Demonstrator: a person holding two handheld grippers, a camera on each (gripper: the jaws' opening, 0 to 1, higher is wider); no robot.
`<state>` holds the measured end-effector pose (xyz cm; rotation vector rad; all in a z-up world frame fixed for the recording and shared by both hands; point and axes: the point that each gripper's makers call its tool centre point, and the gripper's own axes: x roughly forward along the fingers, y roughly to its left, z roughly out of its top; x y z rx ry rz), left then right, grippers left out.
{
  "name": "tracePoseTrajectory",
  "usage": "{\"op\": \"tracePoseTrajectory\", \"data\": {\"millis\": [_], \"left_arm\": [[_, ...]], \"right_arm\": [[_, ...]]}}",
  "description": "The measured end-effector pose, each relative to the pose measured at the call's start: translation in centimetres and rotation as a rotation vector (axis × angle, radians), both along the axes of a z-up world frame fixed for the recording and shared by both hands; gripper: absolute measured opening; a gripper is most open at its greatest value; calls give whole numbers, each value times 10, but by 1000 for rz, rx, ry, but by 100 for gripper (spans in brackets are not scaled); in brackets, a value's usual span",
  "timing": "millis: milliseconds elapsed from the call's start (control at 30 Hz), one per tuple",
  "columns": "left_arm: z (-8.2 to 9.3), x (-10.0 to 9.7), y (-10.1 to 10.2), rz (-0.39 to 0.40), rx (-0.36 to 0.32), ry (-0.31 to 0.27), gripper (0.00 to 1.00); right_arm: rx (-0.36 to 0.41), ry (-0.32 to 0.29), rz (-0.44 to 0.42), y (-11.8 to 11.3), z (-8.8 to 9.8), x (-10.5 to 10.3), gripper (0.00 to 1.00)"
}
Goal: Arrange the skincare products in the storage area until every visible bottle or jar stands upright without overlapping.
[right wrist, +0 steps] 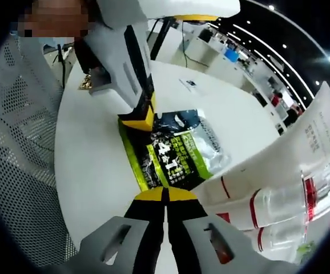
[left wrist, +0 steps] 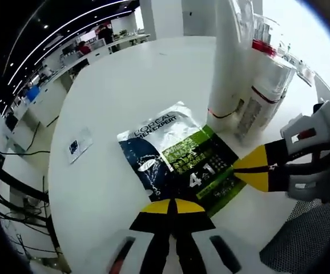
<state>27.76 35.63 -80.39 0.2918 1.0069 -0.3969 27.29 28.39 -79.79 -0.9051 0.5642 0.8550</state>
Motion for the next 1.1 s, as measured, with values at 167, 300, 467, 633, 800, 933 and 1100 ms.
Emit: {"op": "tracePoseTrajectory", "data": {"millis": [167,300,467,633,800,933,1100], "left_arm": [[-1,1,0,-12,11,-3,1],[-1,0,-1,-16,12,-3,1],[0,0,0,-19,14,-3,2],[-1,0,0,-6,3,0,2],[-1,1,1,-1,0,1,3],[-1,1,1,-6,4,0,3],[-1,1,2,-11,10,-5,4]], "right_arm": [[34,-20,38,7,3,0,0],[7,-23,76,7,-2,-1,0],[-7,-33,84,7,-2,-2,0],[-4,-30,75,6,-1,-2,0],[2,-26,71,6,-2,-2,0],[-1,-31,76,6,-2,-1,0],[1,-31,69,6,-1,-1,0]]}}
